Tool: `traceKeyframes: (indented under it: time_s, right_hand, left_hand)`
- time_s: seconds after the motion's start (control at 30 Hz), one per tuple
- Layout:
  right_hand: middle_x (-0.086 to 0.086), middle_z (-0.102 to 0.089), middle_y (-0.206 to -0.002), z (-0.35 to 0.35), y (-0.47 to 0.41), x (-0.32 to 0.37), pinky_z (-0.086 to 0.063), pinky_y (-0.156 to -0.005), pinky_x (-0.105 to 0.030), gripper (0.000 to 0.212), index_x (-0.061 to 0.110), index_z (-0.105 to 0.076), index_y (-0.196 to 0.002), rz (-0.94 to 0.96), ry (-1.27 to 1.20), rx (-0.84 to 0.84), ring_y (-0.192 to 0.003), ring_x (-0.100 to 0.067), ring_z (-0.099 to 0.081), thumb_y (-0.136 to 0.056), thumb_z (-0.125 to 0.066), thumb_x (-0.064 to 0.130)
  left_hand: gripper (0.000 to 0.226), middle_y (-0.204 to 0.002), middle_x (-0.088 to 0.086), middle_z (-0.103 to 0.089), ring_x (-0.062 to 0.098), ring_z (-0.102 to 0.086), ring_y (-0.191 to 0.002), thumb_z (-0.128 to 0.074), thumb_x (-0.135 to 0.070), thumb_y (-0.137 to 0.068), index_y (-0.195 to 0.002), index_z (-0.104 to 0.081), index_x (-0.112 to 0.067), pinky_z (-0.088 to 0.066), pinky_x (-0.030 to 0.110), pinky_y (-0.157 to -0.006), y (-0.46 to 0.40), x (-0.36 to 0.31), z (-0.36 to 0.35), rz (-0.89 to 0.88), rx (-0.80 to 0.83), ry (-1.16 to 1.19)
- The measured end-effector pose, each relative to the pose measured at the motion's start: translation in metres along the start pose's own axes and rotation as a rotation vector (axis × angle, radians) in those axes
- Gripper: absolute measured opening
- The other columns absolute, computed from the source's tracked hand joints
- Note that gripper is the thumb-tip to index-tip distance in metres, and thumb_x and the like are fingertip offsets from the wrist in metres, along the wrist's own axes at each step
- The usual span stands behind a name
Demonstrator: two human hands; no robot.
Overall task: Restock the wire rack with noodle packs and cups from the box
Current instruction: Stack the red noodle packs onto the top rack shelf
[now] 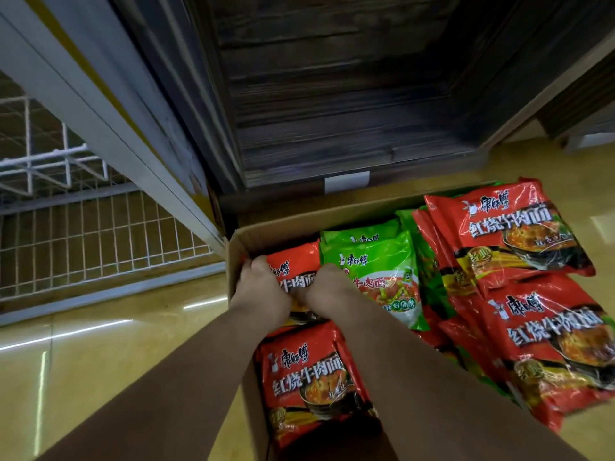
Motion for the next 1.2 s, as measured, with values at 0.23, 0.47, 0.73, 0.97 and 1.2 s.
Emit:
traceKeyframes:
  time_s: [0.23, 0.47, 0.73, 0.97, 1.2]
  right_hand:
    - [-0.014, -0.048, -0.138, -0.012, 0.006, 0.001, -0.044, -0.1, -0.04, 0.076, 0.008, -0.027, -0.141, -0.014, 0.051, 0.047, -0.125, -0.035, -0.051, -0.087, -0.069, 0.041]
    - [-0.008, -0.058, -0.126, -0.002, 0.007, -0.006, -0.049, -0.097, -0.043, 0.066, 0.016, -0.042, -0.129, -0.044, -0.259, -0.046, -0.115, -0.033, -0.059, -0.078, -0.076, 0.039]
    - [-0.011, -0.051, -0.129, -0.009, 0.011, -0.003, -0.048, -0.099, -0.046, 0.069, 0.023, -0.047, -0.134, 0.083, -0.108, 0.068, -0.117, -0.033, -0.053, -0.078, -0.068, 0.056]
    - [-0.005, -0.061, -0.12, -0.012, 0.022, -0.013, -0.05, -0.09, -0.037, 0.05, 0.021, -0.048, -0.129, 0.117, -0.246, 0.109, -0.108, -0.026, -0.061, -0.087, -0.068, 0.038]
    - [0.007, -0.069, -0.103, 0.0, 0.037, -0.043, -0.052, -0.091, -0.036, 0.034, 0.028, -0.063, -0.116, 0.109, -0.408, 0.239, -0.095, -0.014, -0.065, -0.083, -0.071, 0.03]
  left_hand:
    - [0.072, -0.156, 0.009, -0.03, 0.032, -0.035, -0.141, -0.051, -0.008, -0.092, -0.156, -0.019, -0.019, -0.034, 0.042, -0.113, 0.006, -0.001, 0.006, 0.03, 0.007, 0.079]
    - [0.069, -0.154, 0.008, -0.034, 0.032, -0.038, -0.138, -0.052, -0.014, -0.095, -0.155, -0.02, -0.022, -0.037, 0.043, -0.109, 0.01, 0.0, 0.009, 0.033, -0.026, 0.075]
    - [0.068, -0.15, 0.01, -0.04, 0.033, -0.041, -0.136, -0.055, -0.011, -0.093, -0.153, -0.026, -0.022, -0.038, 0.045, -0.107, 0.016, -0.007, 0.007, 0.072, -0.05, 0.065]
    - [0.066, -0.148, 0.012, -0.042, 0.034, -0.044, -0.132, -0.05, -0.005, -0.09, -0.152, -0.031, -0.021, -0.041, 0.042, -0.104, 0.018, -0.007, 0.007, 0.085, -0.042, 0.041]
    - [0.061, -0.147, 0.01, -0.036, 0.034, -0.045, -0.129, -0.049, -0.009, -0.093, -0.15, -0.034, -0.027, -0.047, 0.045, -0.102, 0.026, -0.002, 0.004, 0.019, 0.086, -0.114]
Point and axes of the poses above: each hand's wrist, its own y-axis away from the middle knuckle, its own z-axis out of the back of the hand, x = y × z, the point moved 3 cm from there along -y, towards the middle knuckle
